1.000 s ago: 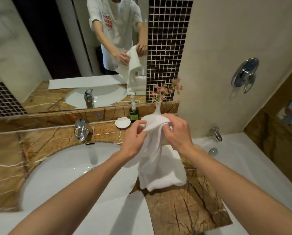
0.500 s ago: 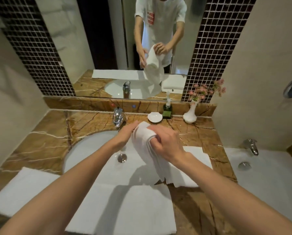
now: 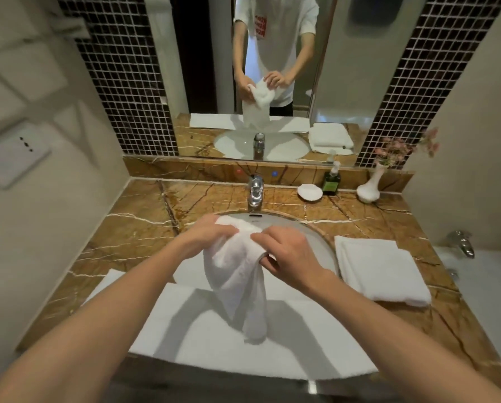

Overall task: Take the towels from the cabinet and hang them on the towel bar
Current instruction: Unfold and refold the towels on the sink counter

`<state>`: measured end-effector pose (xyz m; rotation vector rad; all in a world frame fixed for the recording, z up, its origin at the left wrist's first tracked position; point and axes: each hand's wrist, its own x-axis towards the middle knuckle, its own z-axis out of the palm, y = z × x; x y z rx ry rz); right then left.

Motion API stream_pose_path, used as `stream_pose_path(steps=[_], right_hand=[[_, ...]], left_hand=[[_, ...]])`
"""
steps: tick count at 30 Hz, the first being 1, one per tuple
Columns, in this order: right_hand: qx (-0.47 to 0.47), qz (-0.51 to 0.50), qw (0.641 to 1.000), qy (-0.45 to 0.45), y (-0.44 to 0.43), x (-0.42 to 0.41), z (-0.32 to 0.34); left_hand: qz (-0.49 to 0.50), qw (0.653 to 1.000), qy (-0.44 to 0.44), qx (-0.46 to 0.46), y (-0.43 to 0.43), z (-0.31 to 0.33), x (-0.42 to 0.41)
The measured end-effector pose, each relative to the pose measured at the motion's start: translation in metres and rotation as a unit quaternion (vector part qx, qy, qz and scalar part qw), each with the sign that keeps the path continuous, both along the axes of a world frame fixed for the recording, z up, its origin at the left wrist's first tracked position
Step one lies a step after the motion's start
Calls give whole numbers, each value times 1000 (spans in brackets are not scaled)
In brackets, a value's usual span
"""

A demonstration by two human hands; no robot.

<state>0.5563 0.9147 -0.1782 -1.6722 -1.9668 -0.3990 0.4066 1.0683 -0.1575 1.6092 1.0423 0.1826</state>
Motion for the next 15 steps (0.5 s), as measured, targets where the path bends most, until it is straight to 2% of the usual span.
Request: stream_pose_path(steps=[7, 11, 15], right_hand=[[3, 1, 999, -52, 5, -54, -2], [-72, -19, 996, -52, 3, -70, -5], [-131, 21, 991, 31, -12, -68, -9]], left_hand=[[-32, 998, -42, -35, 14, 27, -33], [-83, 995, -47, -2, 17, 45, -45], [-133, 989, -12, 67, 21, 59, -60]])
